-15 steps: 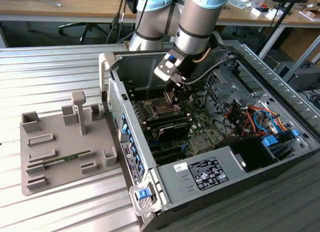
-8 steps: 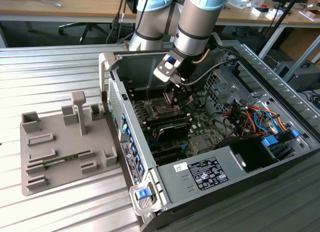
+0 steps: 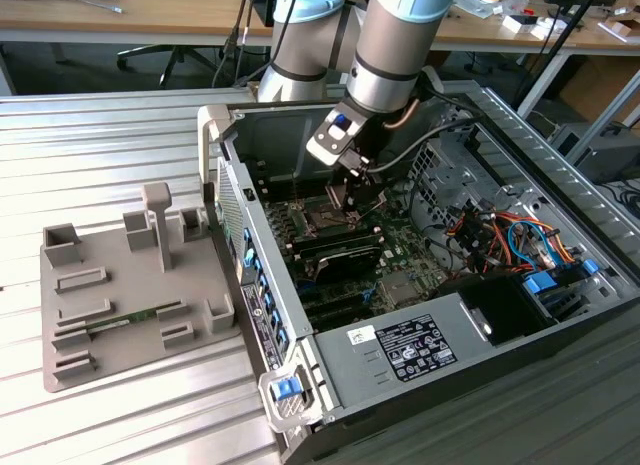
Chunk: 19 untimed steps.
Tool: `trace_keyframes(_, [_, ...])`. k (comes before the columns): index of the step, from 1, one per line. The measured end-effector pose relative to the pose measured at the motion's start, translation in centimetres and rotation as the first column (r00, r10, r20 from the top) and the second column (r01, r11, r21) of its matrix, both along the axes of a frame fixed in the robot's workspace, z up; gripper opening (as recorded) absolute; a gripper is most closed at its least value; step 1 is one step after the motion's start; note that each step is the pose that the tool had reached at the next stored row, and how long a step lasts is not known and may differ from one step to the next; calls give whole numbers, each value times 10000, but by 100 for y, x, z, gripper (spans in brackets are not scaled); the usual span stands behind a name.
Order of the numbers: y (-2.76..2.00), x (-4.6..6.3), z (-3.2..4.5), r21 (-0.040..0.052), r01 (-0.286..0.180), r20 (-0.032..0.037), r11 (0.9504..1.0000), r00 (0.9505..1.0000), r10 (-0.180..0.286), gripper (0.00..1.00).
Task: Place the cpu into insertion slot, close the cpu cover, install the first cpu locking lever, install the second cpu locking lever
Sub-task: 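Place the cpu into insertion slot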
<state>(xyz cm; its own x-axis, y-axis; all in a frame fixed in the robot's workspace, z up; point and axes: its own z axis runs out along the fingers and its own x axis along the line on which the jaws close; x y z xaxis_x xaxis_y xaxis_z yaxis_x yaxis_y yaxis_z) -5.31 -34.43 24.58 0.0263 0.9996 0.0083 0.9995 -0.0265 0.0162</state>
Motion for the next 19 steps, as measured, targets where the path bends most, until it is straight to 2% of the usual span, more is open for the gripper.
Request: trace_keyframes(19, [0,-7,-35,0,0,-1,10000,10000,0,54])
